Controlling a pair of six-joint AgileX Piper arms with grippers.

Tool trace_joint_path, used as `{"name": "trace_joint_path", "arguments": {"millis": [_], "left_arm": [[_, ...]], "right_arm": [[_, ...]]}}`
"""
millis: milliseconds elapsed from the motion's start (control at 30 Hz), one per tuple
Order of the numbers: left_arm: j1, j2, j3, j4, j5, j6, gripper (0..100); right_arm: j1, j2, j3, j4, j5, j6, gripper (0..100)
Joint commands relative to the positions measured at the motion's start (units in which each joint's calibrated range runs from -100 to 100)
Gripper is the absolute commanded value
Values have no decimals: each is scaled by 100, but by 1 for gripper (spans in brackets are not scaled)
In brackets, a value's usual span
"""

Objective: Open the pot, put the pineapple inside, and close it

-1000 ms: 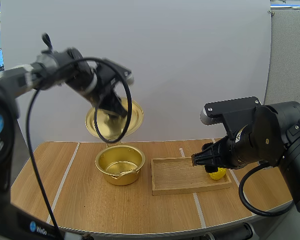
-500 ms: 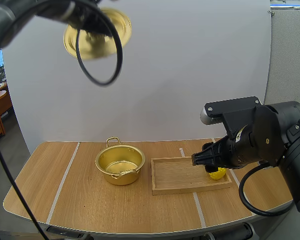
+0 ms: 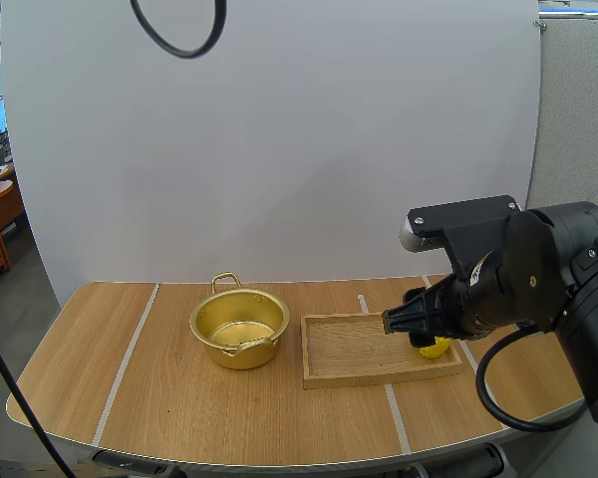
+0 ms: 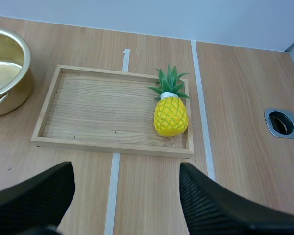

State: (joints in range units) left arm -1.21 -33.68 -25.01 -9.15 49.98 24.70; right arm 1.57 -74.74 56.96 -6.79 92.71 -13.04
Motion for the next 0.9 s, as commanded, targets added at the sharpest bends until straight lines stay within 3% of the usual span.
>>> {"name": "trace_joint_path", "arguments": {"millis": [0, 233, 433, 633, 867], "left_arm": [[1, -30, -176, 45, -400, -72, 0], [1, -42, -176, 45, -680, -72, 0], [1, -55, -176, 45, -686, -61, 0], [1, -55, -176, 45, -686, -61, 0], [1, -55, -176, 45, -686, -61, 0]], "right_arm": [[-17, -21, 13, -44, 98, 0, 100], [-17, -21, 13, -122, 101, 0, 100], [-17, 54, 13, -824, -37, 512, 100], [-17, 724, 13, -1025, -150, 716, 100], [-17, 1848, 13, -1024, -1158, 820, 100]]}}
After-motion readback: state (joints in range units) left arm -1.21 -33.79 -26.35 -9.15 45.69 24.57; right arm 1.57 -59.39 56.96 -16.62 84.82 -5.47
